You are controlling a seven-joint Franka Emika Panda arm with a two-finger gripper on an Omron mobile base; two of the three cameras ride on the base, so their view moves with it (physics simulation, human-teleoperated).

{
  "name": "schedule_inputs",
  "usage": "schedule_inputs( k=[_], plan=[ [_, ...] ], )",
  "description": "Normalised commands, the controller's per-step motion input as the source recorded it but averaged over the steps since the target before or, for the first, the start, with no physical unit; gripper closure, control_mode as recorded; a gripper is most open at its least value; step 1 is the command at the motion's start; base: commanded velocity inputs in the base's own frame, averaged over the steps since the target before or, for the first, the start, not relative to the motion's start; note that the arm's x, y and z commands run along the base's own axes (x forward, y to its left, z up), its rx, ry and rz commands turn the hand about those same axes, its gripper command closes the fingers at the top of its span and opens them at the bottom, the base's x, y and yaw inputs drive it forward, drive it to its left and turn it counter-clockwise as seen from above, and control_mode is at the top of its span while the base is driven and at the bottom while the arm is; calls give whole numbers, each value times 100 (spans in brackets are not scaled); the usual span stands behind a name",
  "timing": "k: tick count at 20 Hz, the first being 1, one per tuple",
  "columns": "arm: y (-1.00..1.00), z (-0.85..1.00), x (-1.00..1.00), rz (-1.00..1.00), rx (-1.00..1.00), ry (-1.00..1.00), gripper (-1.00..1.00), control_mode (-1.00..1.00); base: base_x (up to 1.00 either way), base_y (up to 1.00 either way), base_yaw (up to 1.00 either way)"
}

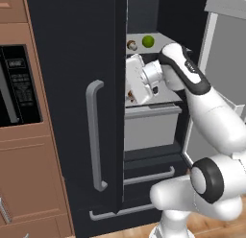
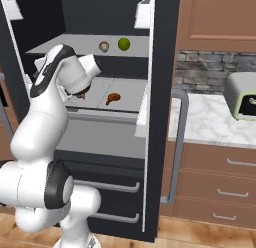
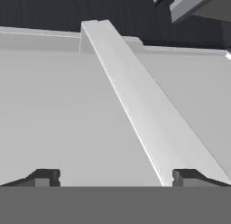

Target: Gather the mushroom and lime from the fridge and place them on a tray on the dining counter. Then gather the chicken drumsticks from the fridge and place them on the other tray.

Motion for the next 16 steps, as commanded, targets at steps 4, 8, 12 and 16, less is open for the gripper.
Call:
schedule_inputs(
  k=[4,8,12,16],
  plan=[
    [85,-1,-43,15,0,0,-100,-100,0,0,0],
    [83,0,-62,10,0,0,-100,-100,0,0,0],
    [85,0,-64,9,0,0,-100,-100,0,0,0],
    [76,0,-22,7,0,1,-100,-100,0,0,0]
  ],
)
